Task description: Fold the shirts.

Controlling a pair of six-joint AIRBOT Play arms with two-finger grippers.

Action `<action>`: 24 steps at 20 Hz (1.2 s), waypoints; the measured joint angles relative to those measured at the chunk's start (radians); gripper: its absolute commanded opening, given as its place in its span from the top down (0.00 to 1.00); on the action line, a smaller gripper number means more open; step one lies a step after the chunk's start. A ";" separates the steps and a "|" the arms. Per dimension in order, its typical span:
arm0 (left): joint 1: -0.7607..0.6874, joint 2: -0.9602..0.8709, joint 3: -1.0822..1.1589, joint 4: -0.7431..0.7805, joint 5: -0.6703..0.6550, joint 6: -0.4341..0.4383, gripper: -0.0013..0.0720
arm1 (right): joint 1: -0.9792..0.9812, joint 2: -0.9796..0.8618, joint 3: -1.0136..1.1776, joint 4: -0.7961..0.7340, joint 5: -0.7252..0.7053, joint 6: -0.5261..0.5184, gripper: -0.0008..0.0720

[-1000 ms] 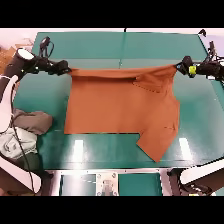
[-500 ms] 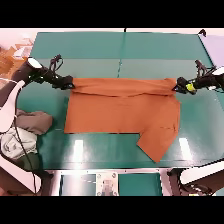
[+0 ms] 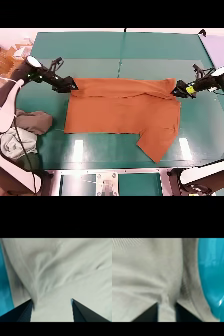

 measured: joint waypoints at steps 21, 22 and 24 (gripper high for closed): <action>0.034 0.875 -1.116 -0.010 0.200 -0.173 0.08 | -0.202 0.969 -1.046 -0.157 0.022 0.248 0.53; 0.008 0.883 -1.155 -0.036 0.257 -0.172 0.08 | -0.204 0.976 -1.067 -0.150 0.005 0.253 0.53; -0.050 0.891 -1.210 -0.085 0.380 -0.174 0.08 | -0.206 0.975 -1.095 -0.145 -0.021 0.266 0.53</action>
